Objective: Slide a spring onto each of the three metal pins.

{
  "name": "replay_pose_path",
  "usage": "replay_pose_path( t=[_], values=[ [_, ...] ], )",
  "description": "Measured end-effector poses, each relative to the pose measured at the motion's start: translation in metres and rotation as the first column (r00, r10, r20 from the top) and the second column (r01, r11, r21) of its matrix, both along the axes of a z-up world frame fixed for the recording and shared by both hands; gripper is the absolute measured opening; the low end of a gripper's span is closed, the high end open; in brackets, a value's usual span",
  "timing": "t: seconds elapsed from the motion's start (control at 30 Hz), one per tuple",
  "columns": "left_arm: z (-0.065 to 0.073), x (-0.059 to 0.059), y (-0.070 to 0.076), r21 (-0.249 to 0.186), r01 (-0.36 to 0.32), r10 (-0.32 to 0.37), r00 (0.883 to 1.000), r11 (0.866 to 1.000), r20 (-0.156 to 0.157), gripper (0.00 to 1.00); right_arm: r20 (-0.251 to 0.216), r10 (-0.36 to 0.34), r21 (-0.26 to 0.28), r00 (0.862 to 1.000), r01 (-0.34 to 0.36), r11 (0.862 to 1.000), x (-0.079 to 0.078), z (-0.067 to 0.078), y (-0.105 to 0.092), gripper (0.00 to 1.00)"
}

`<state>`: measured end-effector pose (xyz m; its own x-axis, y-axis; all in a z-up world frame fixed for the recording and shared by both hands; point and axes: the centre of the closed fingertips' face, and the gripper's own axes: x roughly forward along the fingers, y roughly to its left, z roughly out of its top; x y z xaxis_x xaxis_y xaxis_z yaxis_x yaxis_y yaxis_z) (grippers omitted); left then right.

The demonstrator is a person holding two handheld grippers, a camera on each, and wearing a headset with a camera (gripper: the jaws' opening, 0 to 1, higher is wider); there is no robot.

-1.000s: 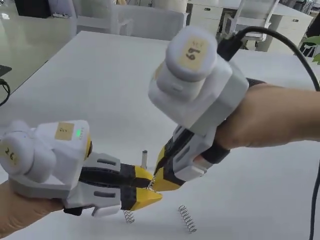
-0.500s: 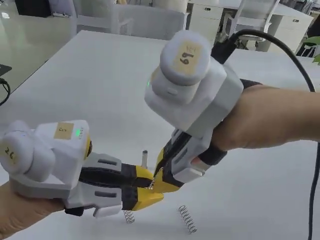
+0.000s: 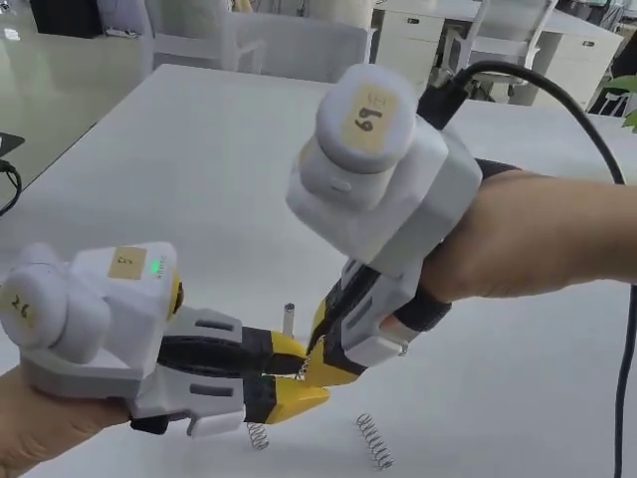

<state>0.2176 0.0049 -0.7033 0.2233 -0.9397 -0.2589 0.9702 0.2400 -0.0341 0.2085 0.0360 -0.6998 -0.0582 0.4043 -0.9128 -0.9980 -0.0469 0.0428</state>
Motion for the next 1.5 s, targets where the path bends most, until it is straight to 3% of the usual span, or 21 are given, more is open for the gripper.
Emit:
replay_pose_path(
  t=[0.33,0.6,1.0,1.5],
  values=[
    [-0.005,0.002,0.004,0.007,-0.008,0.008,1.000,1.000,-0.014,0.10,0.012,-0.007,-0.013,1.000,0.008,1.000,0.006,0.001,-0.006,0.08],
    [-0.011,0.007,0.016,0.010,-0.042,0.042,0.999,0.999,-0.027,0.13,0.024,-0.034,-0.022,0.999,0.035,0.999,0.016,0.003,-0.018,0.08],
    [-0.022,0.013,0.038,0.023,-0.125,0.126,0.991,0.992,-0.045,0.26,0.046,-0.087,-0.020,0.995,0.088,0.996,0.042,0.008,-0.032,0.08],
    [-0.033,0.018,0.061,0.044,-0.210,0.212,0.976,0.977,-0.049,0.39,0.107,-0.107,-0.037,0.988,0.112,0.993,0.082,0.007,-0.024,0.08]
  ],
)
